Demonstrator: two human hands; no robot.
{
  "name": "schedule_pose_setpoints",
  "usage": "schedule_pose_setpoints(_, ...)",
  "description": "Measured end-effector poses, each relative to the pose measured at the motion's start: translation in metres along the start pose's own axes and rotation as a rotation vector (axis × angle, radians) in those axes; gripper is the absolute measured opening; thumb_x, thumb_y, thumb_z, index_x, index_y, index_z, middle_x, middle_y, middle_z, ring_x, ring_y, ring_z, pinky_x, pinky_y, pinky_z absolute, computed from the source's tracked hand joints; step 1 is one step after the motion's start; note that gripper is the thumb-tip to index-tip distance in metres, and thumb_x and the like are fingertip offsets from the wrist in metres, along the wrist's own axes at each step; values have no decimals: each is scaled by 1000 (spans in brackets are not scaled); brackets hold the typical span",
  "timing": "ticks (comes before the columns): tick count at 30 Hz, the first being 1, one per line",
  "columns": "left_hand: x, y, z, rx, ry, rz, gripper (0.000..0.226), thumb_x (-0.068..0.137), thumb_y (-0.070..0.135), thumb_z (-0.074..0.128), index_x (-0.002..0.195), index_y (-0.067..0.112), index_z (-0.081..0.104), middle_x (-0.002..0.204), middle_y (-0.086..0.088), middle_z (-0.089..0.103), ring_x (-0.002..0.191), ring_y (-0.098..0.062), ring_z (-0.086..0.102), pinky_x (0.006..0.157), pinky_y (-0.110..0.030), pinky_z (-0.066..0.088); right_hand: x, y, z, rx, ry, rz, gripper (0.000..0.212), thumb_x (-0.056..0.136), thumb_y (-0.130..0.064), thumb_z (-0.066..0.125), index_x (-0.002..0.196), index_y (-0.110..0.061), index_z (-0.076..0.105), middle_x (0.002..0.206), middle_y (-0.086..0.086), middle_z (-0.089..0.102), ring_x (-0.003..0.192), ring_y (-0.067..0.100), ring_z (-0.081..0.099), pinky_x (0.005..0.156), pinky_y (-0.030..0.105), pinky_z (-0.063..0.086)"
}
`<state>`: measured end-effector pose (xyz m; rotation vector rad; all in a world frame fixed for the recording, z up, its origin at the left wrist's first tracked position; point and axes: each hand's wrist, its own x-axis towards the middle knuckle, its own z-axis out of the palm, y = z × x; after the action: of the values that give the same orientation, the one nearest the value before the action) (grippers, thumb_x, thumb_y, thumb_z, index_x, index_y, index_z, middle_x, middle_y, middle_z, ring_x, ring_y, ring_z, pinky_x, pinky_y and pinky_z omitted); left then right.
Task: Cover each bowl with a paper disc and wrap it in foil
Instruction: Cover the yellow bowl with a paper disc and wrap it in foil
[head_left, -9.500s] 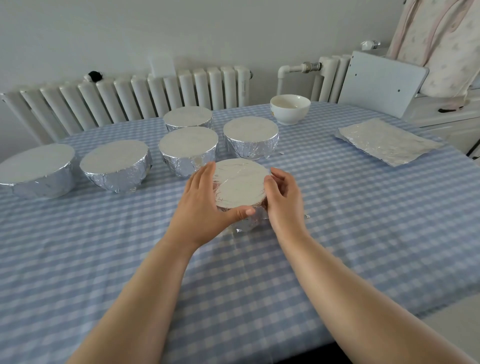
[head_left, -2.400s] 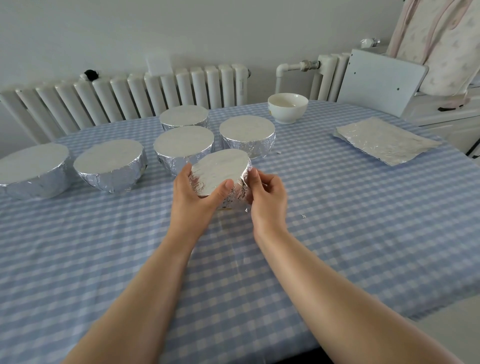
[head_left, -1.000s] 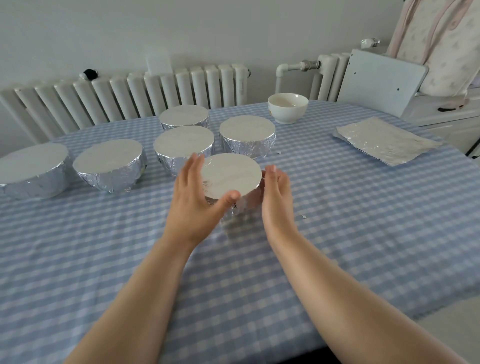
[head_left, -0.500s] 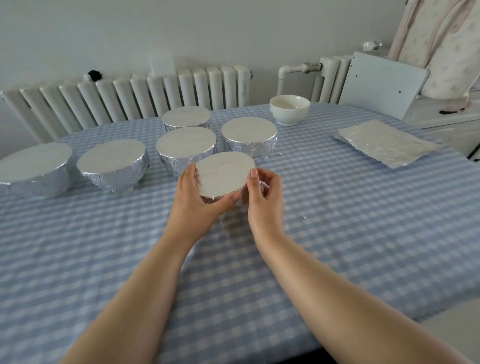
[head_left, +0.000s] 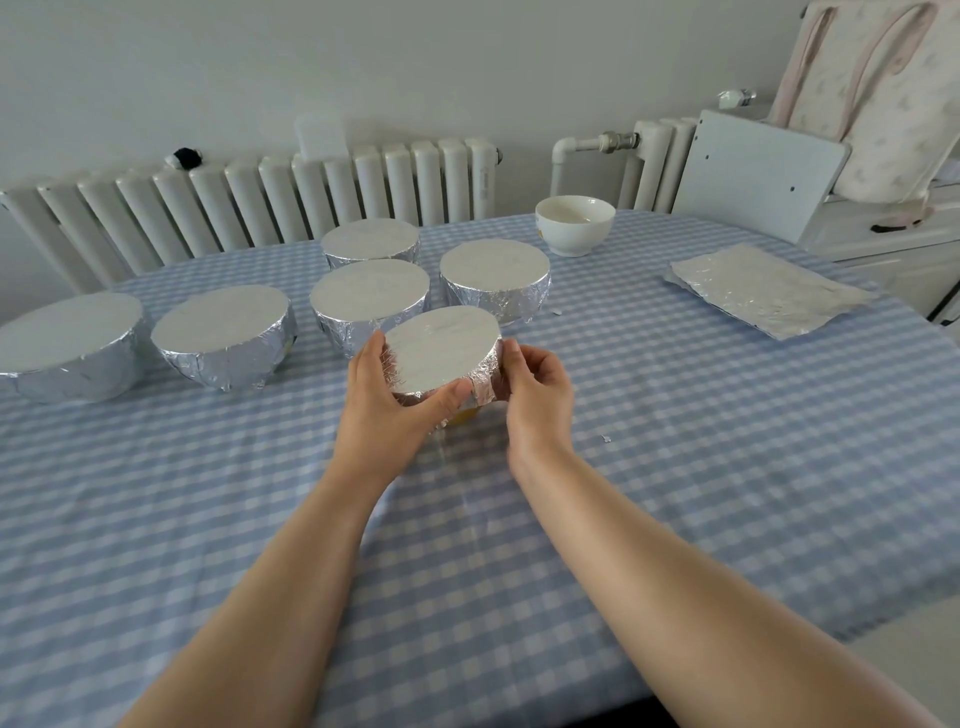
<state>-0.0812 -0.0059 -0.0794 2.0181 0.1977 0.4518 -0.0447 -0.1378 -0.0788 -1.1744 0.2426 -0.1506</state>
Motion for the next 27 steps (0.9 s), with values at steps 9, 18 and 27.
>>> schedule_pose_setpoints(9, 5, -5, 0, -16, -3, -5, 125, 51, 78, 75, 151, 19, 29, 147, 5, 38, 134, -12, 41, 110, -40, 41, 6, 0, 2, 20, 19, 15, 9, 98, -15, 60, 89, -12, 61, 74, -3, 62, 61, 7, 59, 56, 20, 53)
schedule_pose_setpoints(18, 0, -1, 2, -1, -9, 39, 124, 49, 75, 72, 151, 20, 28, 141, 12, 34, 133, -7, 36, 111, -29, 35, 11, 9, 4, 111, 60, 76, 20, 98, -3, 53, 109, -19, 49, 86, -3, 60, 72, 9, 59, 72, 29, 51)
schedule_pose_setpoints(27, 1, -4, 3, -42, 8, 28, 121, 51, 71, 75, 151, 22, 28, 135, 16, 33, 126, -1, 37, 105, -20, 34, 11, 12, 6, -74, 68, 23, 16, 97, -6, 55, 105, -19, 55, 99, -2, 60, 85, 12, 60, 75, 24, 55)
